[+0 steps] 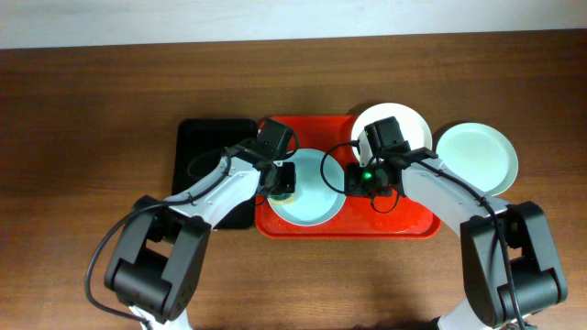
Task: Clean dirty plates on tray and stack at the side
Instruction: 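Scrub the white plate with the sponge in the left gripper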
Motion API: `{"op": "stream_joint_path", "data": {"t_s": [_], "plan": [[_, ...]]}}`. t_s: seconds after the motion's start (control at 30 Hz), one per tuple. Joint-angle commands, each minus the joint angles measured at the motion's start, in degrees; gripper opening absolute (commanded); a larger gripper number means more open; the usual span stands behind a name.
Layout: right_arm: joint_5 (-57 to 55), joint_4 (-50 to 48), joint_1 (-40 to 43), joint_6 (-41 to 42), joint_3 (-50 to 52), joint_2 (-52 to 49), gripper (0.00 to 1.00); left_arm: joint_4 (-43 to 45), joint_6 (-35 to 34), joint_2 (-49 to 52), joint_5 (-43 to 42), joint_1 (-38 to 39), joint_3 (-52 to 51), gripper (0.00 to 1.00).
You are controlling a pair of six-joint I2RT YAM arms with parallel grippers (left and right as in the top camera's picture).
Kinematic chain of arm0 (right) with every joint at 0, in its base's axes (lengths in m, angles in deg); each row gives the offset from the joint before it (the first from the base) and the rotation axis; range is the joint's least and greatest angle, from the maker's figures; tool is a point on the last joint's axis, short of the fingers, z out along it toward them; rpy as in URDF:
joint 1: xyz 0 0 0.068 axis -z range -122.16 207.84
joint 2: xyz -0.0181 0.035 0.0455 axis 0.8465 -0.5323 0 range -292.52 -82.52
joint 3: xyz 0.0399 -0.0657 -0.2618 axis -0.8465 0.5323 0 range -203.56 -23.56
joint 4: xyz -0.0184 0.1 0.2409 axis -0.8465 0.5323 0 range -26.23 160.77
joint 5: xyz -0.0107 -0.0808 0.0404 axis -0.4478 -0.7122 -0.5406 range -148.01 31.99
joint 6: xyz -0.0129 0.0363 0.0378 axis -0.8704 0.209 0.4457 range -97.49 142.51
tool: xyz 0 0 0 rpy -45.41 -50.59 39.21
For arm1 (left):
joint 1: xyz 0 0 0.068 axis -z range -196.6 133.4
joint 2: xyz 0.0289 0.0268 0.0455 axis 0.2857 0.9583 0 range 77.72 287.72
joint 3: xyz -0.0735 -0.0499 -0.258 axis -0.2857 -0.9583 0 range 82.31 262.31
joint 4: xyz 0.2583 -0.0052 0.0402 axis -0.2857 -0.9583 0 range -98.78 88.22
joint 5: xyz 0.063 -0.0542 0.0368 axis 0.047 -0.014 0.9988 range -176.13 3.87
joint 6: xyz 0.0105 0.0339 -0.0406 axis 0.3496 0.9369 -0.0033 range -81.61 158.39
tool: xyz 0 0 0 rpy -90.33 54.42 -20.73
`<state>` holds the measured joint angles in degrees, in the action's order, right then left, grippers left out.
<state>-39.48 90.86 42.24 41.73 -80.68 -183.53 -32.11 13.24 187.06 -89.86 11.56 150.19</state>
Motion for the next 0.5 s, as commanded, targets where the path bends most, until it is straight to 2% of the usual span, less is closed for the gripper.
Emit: {"op": "stream_joint_path", "data": {"t_s": [0.0,0.27,0.47], "plan": [[0.7,-0.1,-0.6,-0.4,0.4,-0.6,0.04,1.0,-0.5,4.0,-2.2,0.2,0.7,0.0],[0.7,-0.1,-0.6,-0.4,0.5,-0.6,0.04,2.5,-0.5,4.7,-15.4,0.2,0.9,0.0],[0.3,-0.1,-0.6,-0.4,0.5,-0.6,0.04,1.9,-0.5,-0.2,-16.0,-0.2,3.0,0.0]]}}
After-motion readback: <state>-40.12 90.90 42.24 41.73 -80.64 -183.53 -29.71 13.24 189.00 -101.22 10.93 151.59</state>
